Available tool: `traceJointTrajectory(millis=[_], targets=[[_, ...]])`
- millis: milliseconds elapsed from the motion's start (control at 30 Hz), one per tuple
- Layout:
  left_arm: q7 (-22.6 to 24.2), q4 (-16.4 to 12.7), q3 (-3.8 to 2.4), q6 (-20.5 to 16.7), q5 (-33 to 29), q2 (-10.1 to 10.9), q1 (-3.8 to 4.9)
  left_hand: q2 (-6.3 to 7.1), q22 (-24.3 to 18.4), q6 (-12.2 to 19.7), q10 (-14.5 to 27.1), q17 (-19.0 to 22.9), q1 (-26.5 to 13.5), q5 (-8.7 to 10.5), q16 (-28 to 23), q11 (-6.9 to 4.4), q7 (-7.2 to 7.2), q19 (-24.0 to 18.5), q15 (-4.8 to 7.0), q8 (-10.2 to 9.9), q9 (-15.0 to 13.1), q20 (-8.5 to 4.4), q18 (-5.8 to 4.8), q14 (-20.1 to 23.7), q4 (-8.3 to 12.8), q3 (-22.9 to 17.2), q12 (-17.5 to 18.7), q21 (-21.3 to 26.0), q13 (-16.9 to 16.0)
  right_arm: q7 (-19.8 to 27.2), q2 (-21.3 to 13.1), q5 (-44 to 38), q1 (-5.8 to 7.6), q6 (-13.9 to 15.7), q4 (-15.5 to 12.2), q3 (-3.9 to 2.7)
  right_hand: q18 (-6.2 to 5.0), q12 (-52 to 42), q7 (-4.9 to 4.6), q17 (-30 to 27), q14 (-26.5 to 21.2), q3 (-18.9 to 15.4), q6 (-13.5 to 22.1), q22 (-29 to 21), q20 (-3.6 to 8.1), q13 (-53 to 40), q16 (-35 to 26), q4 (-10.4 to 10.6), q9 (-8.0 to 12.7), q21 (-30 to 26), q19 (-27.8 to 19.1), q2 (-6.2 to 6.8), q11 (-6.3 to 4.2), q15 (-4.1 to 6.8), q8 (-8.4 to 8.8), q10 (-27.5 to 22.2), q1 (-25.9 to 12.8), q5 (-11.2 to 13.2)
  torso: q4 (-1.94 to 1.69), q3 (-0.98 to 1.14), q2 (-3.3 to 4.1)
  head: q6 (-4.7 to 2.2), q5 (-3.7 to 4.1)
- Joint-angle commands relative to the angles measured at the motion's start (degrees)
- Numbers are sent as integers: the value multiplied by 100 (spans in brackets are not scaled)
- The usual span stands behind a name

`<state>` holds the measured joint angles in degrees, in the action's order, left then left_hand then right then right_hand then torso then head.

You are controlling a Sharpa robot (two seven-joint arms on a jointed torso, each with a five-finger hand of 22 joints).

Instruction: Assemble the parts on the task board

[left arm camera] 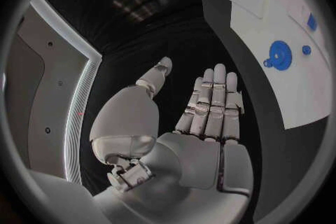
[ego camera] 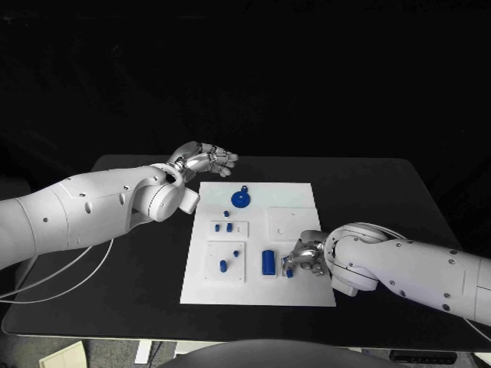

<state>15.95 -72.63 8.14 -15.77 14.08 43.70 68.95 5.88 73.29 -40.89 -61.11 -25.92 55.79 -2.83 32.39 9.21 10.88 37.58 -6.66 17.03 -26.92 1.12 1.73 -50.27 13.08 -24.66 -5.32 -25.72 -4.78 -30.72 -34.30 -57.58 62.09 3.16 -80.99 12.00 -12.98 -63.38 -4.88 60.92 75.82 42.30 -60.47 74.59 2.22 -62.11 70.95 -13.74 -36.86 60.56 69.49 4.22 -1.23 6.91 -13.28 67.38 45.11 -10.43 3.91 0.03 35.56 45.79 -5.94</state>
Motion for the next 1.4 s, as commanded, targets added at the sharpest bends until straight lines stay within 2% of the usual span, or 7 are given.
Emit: traceJointTrajectory(millis=[33, 400, 600, 833, 1133, 1267, 1400], targets=[[39, -19, -4, 70, -9, -2, 14, -9, 8, 35, -24, -10, -44, -10, -39, 33, 144, 39, -21, 24, 6, 1, 67, -38, -29, -4, 22, 25, -8, 53, 25, 16, -14, -131, 34, 3, -202, 12, -15, 2, -18, -36, -16, -9, 13, 5, 1, 10, 4, 1, 20, -3, -12, 35, 31, 3, -56, 39, -1, -2, 0, 4, -4], [37, -17, -4, 69, -9, -1, 18, -9, 10, 35, -25, -13, -45, -10, -42, 33, 144, 39, -21, 25, 6, 1, 67, -38, -30, -4, 23, 28, -9, 93, 67, 14, -27, -130, 63, 11, -202, 13, -19, -1, -23, -226, 3, -16, 19, -2, -13, 37, 16, -7, 8, 58, -5, 32, 41, -20, -169, 63, 1, 0, -1, 9, -15], [36, -19, -4, 72, -8, 1, 19, -8, 12, 35, -26, -15, -46, -10, -43, 33, 144, 40, -21, 26, 6, 1, 67, -39, -31, -4, 23, 30, -9, 142, 67, 14, -28, -111, 49, 11, -202, 16, -21, -3, -27, -414, 15, -24, 27, -5, -24, 91, 26, -20, -6, 190, -7, 35, 49, -35, -299, 152, 3, -1, -1, 9, -23], [34, -17, -4, 69, -8, 7, 20, -8, 13, 35, -26, -17, -46, -10, -44, 33, 144, 40, -21, 27, 7, 1, 67, -39, -31, -4, 23, 32, -9, 193, 50, 9, -29, -57, 41, 11, -202, 21, -21, -6, -30, -493, 26, -34, 39, -4, -36, 183, 35, -34, -15, 255, -7, 37, 56, -47, -384, 197, 2, 0, -2, 5, -26], [34, -21, -4, 68, -8, 15, 21, -9, 15, 36, -27, -20, -45, -11, -46, 33, 144, 41, -21, 27, 7, 1, 67, -39, -32, -5, 24, 34, -9, 342, -56, -40, -33, -120, -36, 11, -202, 23, -17, -7, -29, -487, 29, -45, 62, -5, -46, 333, 45, -48, -18, 438, -12, 43, 60, -55, -439, 389, 1, 1, -1, 10, -32], [30, -30, -4, 60, -7, 27, 26, -8, 16, 36, -27, -21, -44, -10, -47, 33, 144, 41, -21, 28, 7, 1, 67, -40, -32, -5, 24, 35, -10, 443, -141, -82, -38, -263, -95, 12, -202, 20, -15, -4, -28, -458, 34, -42, 79, -8, -47, 260, 44, -42, -16, 546, -14, 46, 58, -56, -300, 406, 2, 0, 4, 4, -40], [29, -30, -4, 61, -6, 28, 26, -9, 17, 36, -27, -22, -43, -11, -47, 33, 144, 41, -21, 28, 7, 1, 68, -40, -32, -5, 24, 36, -10, 454, -187, -115, -50, -316, -135, 12, -202, 16, -21, 0, -33, -606, 52, -40, 86, -14, -54, 74, 36, -38, -22, 568, -9, 43, 55, -66, -140, 436, 6, 5, 0, 3, -40]])
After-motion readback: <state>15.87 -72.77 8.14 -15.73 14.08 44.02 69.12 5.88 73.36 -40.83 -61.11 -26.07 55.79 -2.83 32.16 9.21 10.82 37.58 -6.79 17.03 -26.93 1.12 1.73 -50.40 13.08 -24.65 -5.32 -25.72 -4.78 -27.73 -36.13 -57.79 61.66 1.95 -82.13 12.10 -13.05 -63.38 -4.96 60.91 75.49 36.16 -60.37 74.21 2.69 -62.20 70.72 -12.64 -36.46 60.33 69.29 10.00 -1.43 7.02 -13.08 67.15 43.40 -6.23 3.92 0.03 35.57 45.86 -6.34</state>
